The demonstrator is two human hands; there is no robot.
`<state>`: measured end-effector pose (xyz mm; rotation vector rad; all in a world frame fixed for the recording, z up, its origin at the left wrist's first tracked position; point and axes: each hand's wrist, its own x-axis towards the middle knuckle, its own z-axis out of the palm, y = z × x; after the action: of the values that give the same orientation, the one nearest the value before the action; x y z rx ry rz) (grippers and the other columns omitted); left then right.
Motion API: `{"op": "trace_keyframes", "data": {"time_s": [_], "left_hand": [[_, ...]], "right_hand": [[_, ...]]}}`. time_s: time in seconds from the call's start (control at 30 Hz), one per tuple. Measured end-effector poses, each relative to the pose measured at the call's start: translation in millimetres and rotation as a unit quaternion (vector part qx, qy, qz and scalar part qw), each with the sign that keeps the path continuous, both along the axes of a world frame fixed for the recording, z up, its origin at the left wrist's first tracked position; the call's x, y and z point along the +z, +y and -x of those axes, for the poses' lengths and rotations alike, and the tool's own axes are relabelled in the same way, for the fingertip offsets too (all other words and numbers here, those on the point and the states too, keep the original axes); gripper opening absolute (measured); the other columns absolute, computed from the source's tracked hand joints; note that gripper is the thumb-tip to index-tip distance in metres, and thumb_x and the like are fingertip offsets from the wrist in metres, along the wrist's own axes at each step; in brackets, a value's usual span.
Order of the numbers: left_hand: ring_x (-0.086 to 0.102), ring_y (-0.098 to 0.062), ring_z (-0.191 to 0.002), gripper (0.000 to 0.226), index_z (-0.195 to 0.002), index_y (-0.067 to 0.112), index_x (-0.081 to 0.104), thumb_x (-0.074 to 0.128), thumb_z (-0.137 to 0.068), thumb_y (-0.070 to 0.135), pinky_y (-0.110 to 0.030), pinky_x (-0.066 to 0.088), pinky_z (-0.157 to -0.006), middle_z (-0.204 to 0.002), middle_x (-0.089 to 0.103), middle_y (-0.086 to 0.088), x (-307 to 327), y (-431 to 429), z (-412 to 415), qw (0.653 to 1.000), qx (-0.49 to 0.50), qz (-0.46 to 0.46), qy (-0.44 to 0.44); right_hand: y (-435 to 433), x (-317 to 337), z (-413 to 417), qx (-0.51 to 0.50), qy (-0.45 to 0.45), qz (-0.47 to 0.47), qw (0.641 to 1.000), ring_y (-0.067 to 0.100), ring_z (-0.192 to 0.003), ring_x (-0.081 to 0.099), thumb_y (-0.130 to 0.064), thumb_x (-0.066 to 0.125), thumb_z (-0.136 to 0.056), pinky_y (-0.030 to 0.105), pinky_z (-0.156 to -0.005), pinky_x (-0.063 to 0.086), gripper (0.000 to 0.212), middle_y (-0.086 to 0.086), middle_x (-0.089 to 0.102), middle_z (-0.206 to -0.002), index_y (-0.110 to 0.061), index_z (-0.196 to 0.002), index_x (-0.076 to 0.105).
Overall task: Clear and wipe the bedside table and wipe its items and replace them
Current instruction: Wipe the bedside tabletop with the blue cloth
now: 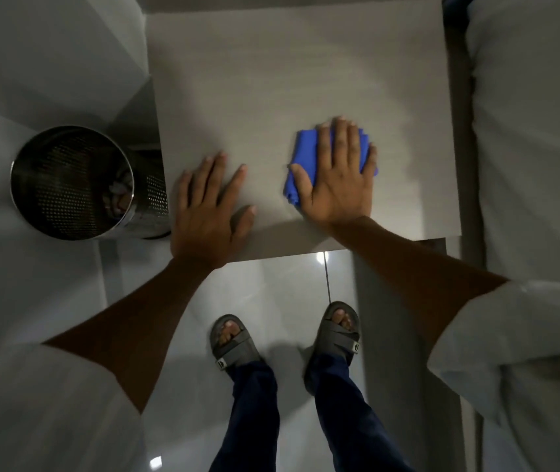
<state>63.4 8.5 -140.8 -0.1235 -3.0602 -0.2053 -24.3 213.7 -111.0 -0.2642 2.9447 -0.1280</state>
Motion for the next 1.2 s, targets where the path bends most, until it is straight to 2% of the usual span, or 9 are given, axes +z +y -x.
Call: {"op": "trace_keyframes", "data": {"time_s": [0.13,0.2,0.43,0.5,0.73,0.87,0.93,1.07,1.2], "left_hand": [[0.025,-0.028,-0.15,0.062,-0.152,0.026,0.031,0.033,-0.097,0.054,-0.048,0.017,-0.122,-0.162,0.029,-0.01,-1,-4,-1,1.0,0.018,0.0,-0.013],[0.025,-0.029,-0.149,0.064,-0.153,0.027,0.028,0.031,-0.096,0.056,-0.05,0.018,-0.121,-0.162,0.027,-0.01,1,-4,-1,0.999,0.021,0.014,-0.02],[0.023,-0.03,-0.15,0.067,-0.153,0.027,0.028,0.033,-0.094,0.057,-0.052,0.016,-0.121,-0.163,0.026,-0.011,3,-2,-1,0.999,0.034,0.011,-0.033],[0.024,-0.03,-0.15,0.067,-0.153,0.026,0.03,0.037,-0.093,0.055,-0.051,0.016,-0.121,-0.162,0.027,-0.011,3,1,-2,0.999,0.038,0.005,-0.025],[0.023,-0.029,-0.15,0.066,-0.153,0.023,0.03,0.032,-0.095,0.055,-0.051,0.017,-0.121,-0.163,0.026,-0.012,9,3,-1,0.999,0.04,0.016,-0.033],[0.029,-0.033,-0.148,0.065,-0.151,0.019,0.036,0.037,-0.095,0.053,-0.054,0.021,-0.119,-0.16,0.031,-0.016,6,2,-1,0.999,0.029,0.019,-0.001],[0.028,-0.033,-0.148,0.066,-0.152,0.02,0.034,0.037,-0.095,0.054,-0.054,0.02,-0.119,-0.161,0.03,-0.015,6,1,-1,0.999,0.029,0.023,-0.011],[0.027,-0.033,-0.149,0.067,-0.152,0.023,0.032,0.034,-0.094,0.056,-0.054,0.019,-0.12,-0.161,0.028,-0.014,6,1,0,0.999,0.036,0.006,-0.026],[0.029,-0.032,-0.148,0.068,-0.151,0.022,0.035,0.037,-0.094,0.058,-0.053,0.022,-0.118,-0.16,0.031,-0.014,5,-2,-3,0.999,0.029,0.023,-0.013]], "right_hand": [[-3,-6,-36,0.118,-0.006,0.004,0.993,0.031,-0.15,0.014,-0.061,0.026,-0.096,0.057,-0.119,0.012,0.073,0.014,0.02,-0.162,-0.015,-0.153,0.022],[21,-7,-51,0.13,-0.013,-0.013,0.991,0.03,-0.15,0.011,-0.059,0.024,-0.098,0.056,-0.119,0.012,0.072,0.013,0.017,-0.162,-0.015,-0.154,0.02],[138,7,-35,-0.086,-0.022,-0.035,0.995,0.031,-0.15,0.011,-0.057,0.021,-0.097,0.058,-0.119,0.011,0.07,0.013,0.015,-0.163,-0.017,-0.154,0.016],[151,8,-22,-0.114,-0.019,-0.041,0.992,0.031,-0.151,0.007,-0.056,0.02,-0.099,0.057,-0.12,0.011,0.069,0.014,0.011,-0.163,-0.015,-0.154,0.013],[124,4,13,-0.191,0.002,-0.02,0.981,0.034,-0.15,0.006,-0.056,0.017,-0.099,0.057,-0.12,0.009,0.071,0.019,0.009,-0.162,-0.01,-0.154,0.014],[91,3,32,-0.227,0.026,-0.007,0.973,0.035,-0.15,0.01,-0.055,0.024,-0.098,0.056,-0.119,0.009,0.072,0.02,0.015,-0.161,-0.008,-0.153,0.019],[63,2,40,-0.198,0.027,-0.005,0.98,0.035,-0.149,0.011,-0.055,0.027,-0.098,0.056,-0.119,0.01,0.072,0.019,0.018,-0.161,-0.009,-0.152,0.021],[-2,-3,45,-0.066,0.039,0.029,0.997,0.033,-0.149,0.014,-0.058,0.031,-0.095,0.055,-0.119,0.008,0.074,0.016,0.022,-0.16,-0.011,-0.152,0.026],[-51,-6,30,0.156,0.043,0.052,0.986,0.032,-0.149,0.017,-0.064,0.036,-0.09,0.061,-0.117,0.008,0.075,0.011,0.026,-0.16,-0.016,-0.148,0.036]]}}
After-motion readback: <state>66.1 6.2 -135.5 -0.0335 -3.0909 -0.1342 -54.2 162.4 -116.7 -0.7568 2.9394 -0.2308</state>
